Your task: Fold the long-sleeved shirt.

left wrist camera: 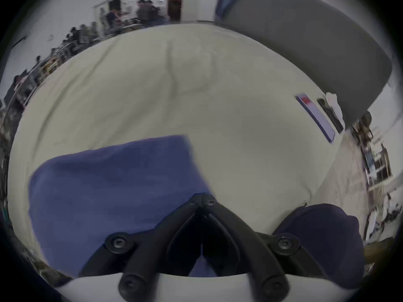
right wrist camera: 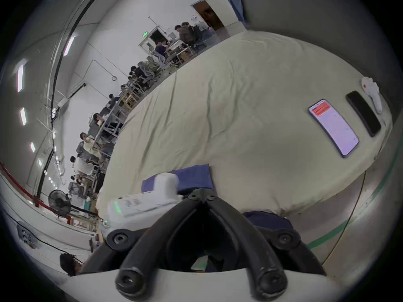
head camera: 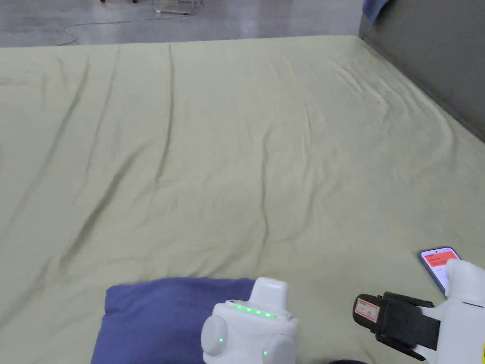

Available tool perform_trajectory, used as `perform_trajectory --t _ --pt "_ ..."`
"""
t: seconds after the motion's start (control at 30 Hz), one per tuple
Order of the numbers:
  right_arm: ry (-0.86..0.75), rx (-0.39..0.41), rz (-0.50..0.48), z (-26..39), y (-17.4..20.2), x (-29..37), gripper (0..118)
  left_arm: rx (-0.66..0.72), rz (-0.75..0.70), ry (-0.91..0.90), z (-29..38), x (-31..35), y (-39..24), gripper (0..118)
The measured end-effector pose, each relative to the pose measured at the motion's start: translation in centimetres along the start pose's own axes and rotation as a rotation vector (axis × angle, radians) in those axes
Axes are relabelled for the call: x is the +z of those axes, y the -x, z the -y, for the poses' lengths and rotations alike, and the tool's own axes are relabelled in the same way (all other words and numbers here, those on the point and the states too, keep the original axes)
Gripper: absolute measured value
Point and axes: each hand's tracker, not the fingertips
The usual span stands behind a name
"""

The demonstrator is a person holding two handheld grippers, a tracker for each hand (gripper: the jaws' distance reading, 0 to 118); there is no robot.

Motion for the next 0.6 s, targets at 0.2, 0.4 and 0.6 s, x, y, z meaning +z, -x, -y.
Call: perform_trajectory --t 0.2,0.4,0.6 --pt "-0.083 -0.021 -0.009 -1.0 -0.2 1.7 0 0.155 0.289 -0.075 -2.5 4.2 2.7 0" --pt "-0.08 0.02 -0.067 -2.4 2.1 -0.8 0 0.369 0.311 -0.29 -2.3 16.7 15.4 0" --pt "0.123 -0.05 -0.232 -1.4 6.6 -10.7 0 0.434 0.014 -0.209 1.6 20.2 26.4 0"
